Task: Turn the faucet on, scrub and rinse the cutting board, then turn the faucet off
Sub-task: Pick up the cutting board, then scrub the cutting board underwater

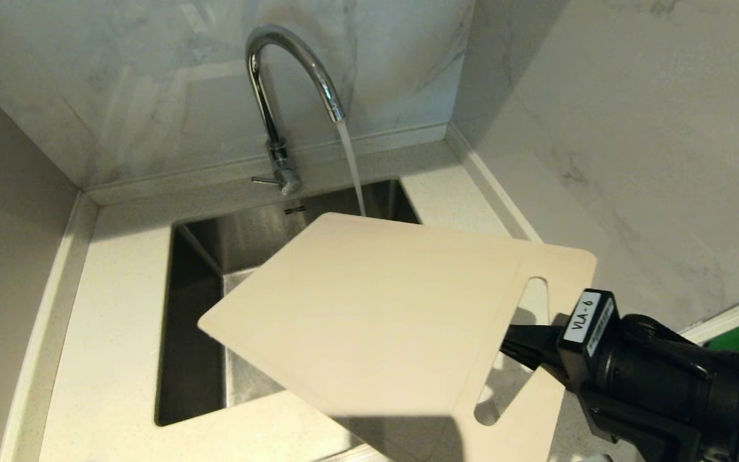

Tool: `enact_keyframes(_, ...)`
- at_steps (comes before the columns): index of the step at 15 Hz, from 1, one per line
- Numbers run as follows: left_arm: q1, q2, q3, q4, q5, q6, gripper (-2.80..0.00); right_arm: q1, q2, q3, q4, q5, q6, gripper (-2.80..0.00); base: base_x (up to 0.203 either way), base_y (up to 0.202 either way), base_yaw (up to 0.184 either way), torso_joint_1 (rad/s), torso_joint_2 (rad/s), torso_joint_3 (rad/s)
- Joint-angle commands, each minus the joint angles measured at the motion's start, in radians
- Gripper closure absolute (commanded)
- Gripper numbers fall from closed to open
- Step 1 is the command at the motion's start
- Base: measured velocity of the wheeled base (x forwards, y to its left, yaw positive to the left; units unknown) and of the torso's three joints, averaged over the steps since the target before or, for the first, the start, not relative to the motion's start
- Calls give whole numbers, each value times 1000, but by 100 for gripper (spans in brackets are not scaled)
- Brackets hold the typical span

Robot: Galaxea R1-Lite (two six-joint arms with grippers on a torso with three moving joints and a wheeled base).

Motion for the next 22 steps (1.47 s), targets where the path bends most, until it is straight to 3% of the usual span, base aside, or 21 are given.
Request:
enact_keyframes(1,1,1,2,-1,0,-1,0,-19,108,-80,4,68,-100,0,0,0,0,0,0,0)
enact_keyframes(4,1,1,2,-1,0,-1,0,-61,184,-181,62,139,-221,0,0,0,0,0,0,0)
enact_keyframes(11,1,1,2,-1,0,-1,0,-80,321,-496,382,151,-444,0,0,0,0,0,0,0)
enact_keyframes(17,1,1,2,-1,0,-1,0,-89,457,-661,384,196,-582,0,0,0,0,0,0,0)
enact_keyframes(22,-1,1,2,-1,0,-1,0,-89,514,-708,382,203,-589,0,0,0,0,0,0,0)
